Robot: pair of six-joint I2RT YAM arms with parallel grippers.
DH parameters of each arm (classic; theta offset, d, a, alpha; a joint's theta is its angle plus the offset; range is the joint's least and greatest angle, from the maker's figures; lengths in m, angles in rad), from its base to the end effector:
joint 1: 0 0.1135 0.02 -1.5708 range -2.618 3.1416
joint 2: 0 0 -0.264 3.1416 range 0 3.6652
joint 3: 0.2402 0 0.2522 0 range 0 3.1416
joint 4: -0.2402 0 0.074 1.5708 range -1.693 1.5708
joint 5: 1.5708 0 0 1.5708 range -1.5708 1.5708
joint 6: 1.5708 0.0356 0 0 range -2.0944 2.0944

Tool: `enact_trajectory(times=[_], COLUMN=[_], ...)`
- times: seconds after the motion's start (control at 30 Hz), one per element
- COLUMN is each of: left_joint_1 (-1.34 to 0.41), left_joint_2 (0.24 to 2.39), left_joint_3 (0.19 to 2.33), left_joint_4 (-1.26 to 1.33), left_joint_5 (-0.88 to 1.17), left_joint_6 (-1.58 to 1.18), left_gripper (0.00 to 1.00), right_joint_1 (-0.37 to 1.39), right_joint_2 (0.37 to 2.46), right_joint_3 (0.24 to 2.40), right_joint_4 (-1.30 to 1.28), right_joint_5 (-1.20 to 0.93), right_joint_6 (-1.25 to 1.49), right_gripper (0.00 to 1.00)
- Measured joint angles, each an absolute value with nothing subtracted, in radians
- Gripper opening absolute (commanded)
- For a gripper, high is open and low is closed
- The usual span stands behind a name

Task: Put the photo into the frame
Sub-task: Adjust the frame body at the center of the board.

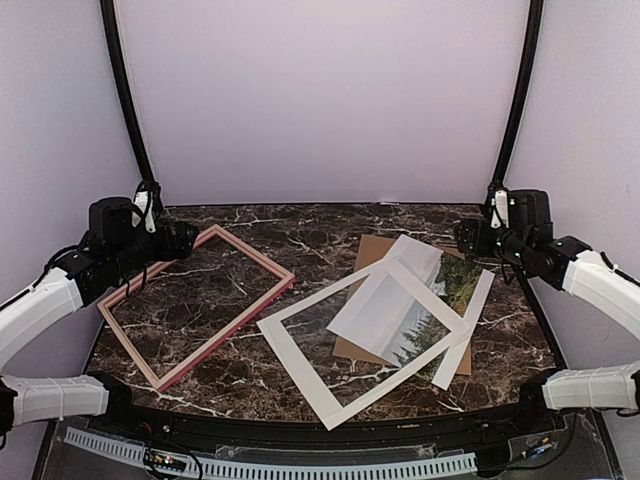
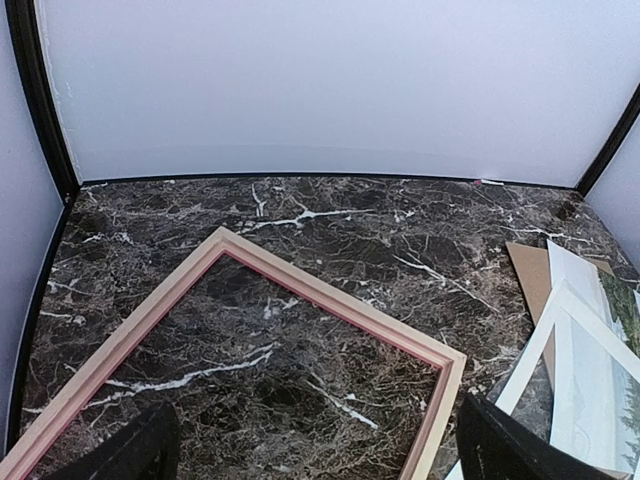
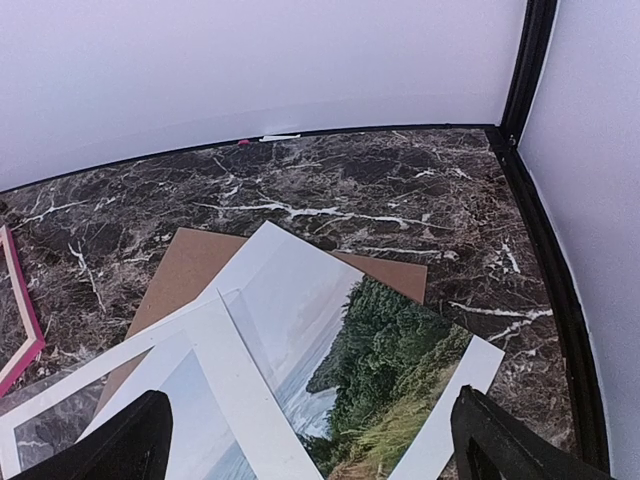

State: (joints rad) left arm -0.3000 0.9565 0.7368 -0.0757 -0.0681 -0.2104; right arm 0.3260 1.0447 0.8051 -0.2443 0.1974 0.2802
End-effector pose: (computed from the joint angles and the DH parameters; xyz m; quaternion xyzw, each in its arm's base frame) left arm 0.2154 -0.0641 0.3025 0.0157 0.8031 -0.1237 0.5826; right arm 0.2258 0.0690 0.2913 0.0314 0.8527 0.0731 0.5163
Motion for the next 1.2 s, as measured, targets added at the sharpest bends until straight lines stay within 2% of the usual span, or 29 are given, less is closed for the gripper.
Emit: enact_trajectory(times=[0.47,0.73,0.87,1.07,1.1,1.2], left_joint_1=[-0.301,-0.332,-0.389,-0.457,-0.464,-0.486], left_joint_2=[0.87,0.825,0.904,1.13,1.174,1.289], left_joint_3=[0.707,0.686,0.693,0.746,0.758,0.795], left_joint_4=[-0.088,-0.191,-0.233,-0.282,-0.289,-0.302], left_joint_5=[-0.026,0.035,0.04,0.034,0.035,0.029], left_joint_6=[-0.175,-0.166,-0.173,-0.188,-0.189,-0.186], left_gripper=[0.99,0.99,0.99,0.98,0.93,0.88], right_joint_1=[0.326,0.326,0.326,0.332,0.333,0.334], right_joint_2=[0.972,1.009,1.098,1.188,1.195,1.217], right_joint_3=[0.79,0.791,0.805,0.833,0.835,0.837], right_joint_4=[-0.318,-0.333,-0.332,-0.323,-0.319,-0.303], right_joint_5=[0.173,0.067,0.003,-0.043,-0.047,-0.059], right_joint_6=[0.271,0.27,0.27,0.271,0.271,0.274], right_gripper=[0.99,0.99,0.99,0.99,0.99,0.99])
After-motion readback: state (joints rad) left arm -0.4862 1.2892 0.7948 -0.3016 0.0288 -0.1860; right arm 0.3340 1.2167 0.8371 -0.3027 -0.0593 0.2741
